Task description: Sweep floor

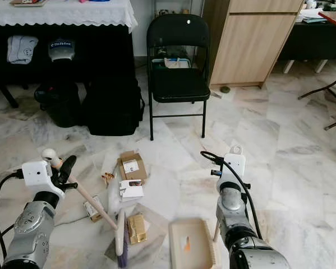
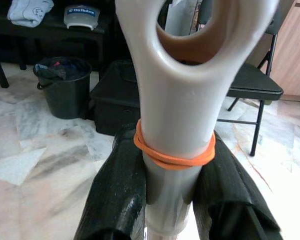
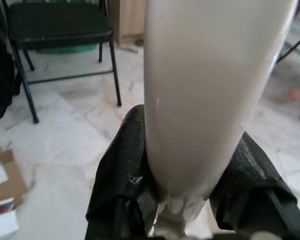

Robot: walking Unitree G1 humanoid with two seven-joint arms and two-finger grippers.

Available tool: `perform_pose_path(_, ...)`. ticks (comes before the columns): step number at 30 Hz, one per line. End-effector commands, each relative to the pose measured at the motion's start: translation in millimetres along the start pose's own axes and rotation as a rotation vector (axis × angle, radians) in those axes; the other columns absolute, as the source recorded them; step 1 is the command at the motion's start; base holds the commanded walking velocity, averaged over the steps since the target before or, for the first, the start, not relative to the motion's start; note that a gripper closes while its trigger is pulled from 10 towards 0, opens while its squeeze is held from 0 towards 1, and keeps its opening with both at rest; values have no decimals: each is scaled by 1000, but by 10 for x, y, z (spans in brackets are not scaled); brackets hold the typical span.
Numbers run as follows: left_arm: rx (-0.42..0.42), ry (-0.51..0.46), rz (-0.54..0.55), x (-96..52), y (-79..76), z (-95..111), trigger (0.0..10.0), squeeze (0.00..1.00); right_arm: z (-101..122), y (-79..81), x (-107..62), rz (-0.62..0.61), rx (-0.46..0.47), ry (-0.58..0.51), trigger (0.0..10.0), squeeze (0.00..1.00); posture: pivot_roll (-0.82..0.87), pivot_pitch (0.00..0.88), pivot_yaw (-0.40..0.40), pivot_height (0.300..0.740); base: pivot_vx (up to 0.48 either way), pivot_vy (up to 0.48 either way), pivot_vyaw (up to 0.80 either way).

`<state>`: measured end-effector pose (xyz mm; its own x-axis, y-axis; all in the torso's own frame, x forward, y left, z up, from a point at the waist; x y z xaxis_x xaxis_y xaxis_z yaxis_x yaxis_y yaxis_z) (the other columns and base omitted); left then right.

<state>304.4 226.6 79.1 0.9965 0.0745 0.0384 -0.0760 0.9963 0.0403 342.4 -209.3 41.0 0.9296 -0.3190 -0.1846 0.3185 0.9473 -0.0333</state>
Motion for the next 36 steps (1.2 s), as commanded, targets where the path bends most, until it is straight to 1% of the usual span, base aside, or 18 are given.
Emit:
perform_pose_path(1,15,-6,1,-7,-7,1,10000,0,176,-42,51,-5,-18,-85,10000,0,64,60,-76,740,0,0,0)
perform_pose_path(5,15,-8,1,-9,-11,2,10000,0,181,-37,53,-2,-11,-86,10000,0,65,60,-78,740,0,0,0)
perform_pose_path(12,17,-7,-4,-19,-29,-5,10000,0,100,-13,27,6,-21,-52,10000,0,63,66,-78,740,0,0,0)
perform_pose_path(18,16,-7,-2,-22,-33,-11,10000,0,105,-24,32,5,-15,-52,10000,0,61,68,-79,740,0,0,0)
perform_pose_path(20,16,-7,-2,-22,-34,-12,10000,0,90,-25,38,7,7,-31,10000,0,61,69,-79,740,0,0,0)
perform_pose_path(22,16,-7,-1,-24,-35,-14,10000,0,40,-41,42,-6,72,19,10000,0,62,71,-79,740,0,0,0)
perform_pose_path(26,16,-7,1,-24,-31,-13,10000,0,78,-76,51,-32,80,-5,10000,0,63,72,-78,740,0,0,0)
perform_pose_path(27,17,-7,2,-23,-28,-13,10000,0,116,-84,58,-36,84,-28,10000,0,62,72,-77,740,0,0,0)
perform_pose_path(30,18,-8,3,-23,-25,-12,10000,0,207,-33,67,11,135,-79,10000,0,61,72,-76,740,0,0,0)
perform_pose_path(36,16,-9,4,-23,-26,-12,10000,0,199,-9,62,23,144,-74,10000,0,63,74,-78,740,0,0,0)
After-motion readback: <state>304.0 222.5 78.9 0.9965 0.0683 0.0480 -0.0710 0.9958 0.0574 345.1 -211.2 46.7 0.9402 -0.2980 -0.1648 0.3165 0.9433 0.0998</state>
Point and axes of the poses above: a point about 5 cm out from each wrist's last joint towards the gripper, its own x axis pointing out of the wrist towards the gripper, its own z axis along the axis of the wrist's last joint, y = z × x, the point moved 2 cm from there along x, pointing out of the wrist towards the gripper, and after that the axes turned 7 degrees about x, right-handed, at the moved point
